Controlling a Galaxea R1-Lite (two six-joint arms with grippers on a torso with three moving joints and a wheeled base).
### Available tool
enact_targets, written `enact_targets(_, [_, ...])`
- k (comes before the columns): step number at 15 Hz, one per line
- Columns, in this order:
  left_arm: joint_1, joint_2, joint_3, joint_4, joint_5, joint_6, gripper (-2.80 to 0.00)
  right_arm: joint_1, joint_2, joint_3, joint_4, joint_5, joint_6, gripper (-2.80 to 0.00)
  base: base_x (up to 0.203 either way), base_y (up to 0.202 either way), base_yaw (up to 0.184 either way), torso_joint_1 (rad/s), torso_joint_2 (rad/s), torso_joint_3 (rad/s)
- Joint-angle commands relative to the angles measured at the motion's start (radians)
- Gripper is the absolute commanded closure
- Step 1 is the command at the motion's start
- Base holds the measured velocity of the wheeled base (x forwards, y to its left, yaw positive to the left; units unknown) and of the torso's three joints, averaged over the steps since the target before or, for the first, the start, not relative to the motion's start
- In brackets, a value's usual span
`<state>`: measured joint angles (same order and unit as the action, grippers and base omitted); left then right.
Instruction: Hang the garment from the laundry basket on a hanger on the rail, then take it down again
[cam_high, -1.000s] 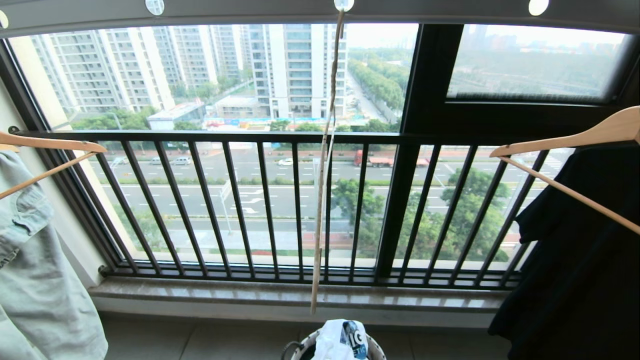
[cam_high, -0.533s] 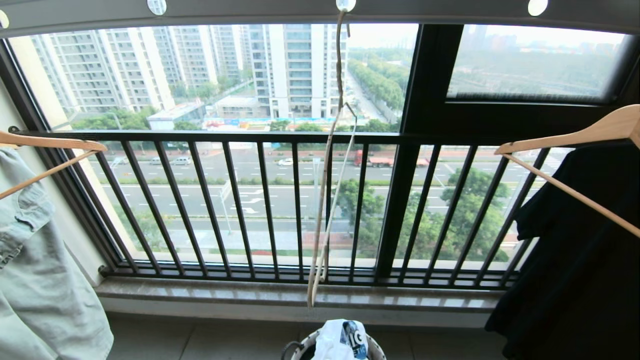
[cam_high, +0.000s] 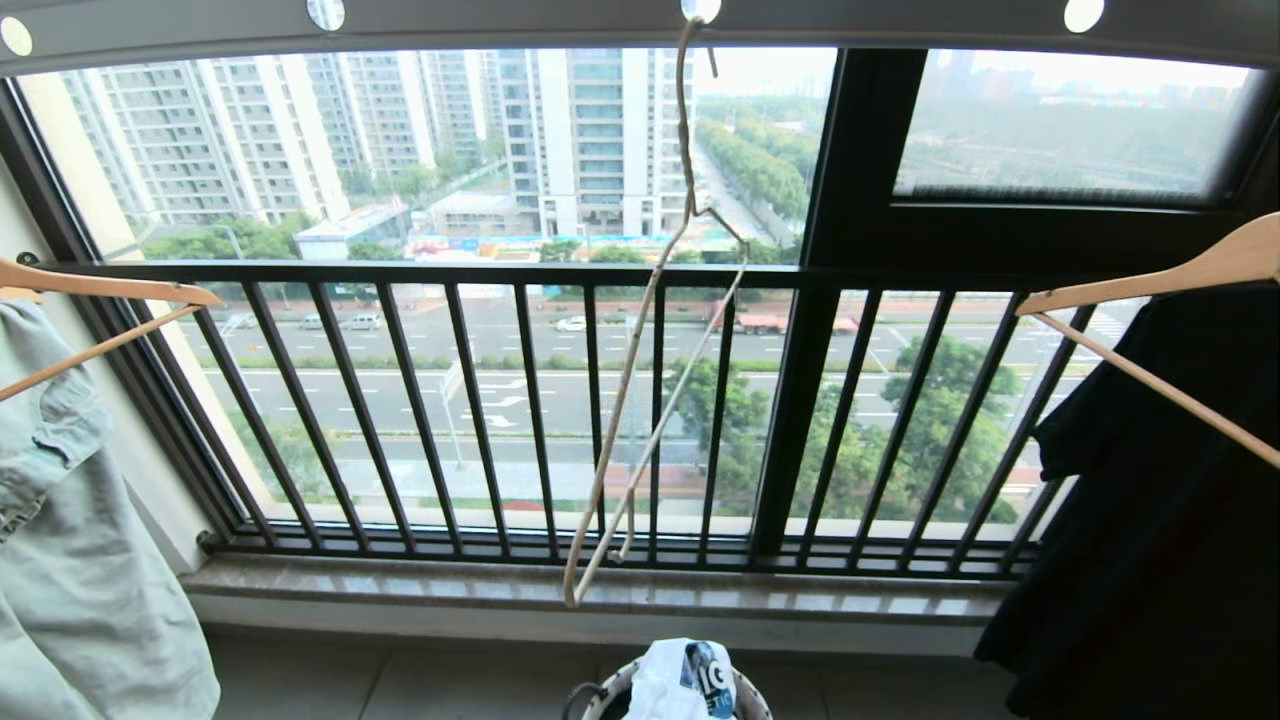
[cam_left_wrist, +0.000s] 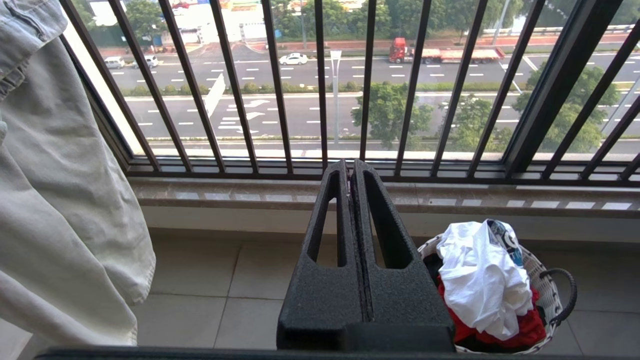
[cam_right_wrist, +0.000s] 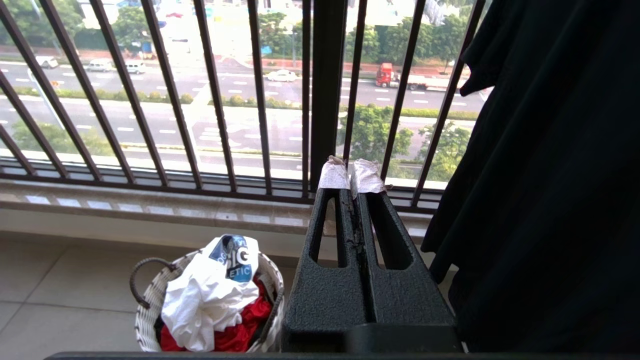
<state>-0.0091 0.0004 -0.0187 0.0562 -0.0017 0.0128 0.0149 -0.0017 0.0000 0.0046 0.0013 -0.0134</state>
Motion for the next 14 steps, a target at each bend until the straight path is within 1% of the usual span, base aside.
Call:
enact_targets(1, [0.0,0.0,0.0,0.001,0.0,0.0,0.0,0.0,0.002,0.0,0.0,0.0,0.0,0.0,0.0,0.0,0.0,0.0,0.0,0.0])
enact_targets(14, [0.0,0.0,0.0,0.001,0.0,0.001,0.0,0.0,0.002,0.0,0.0,-0.001,0.0,0.0,0.0,0.0,0.0,0.0,0.0,0.0])
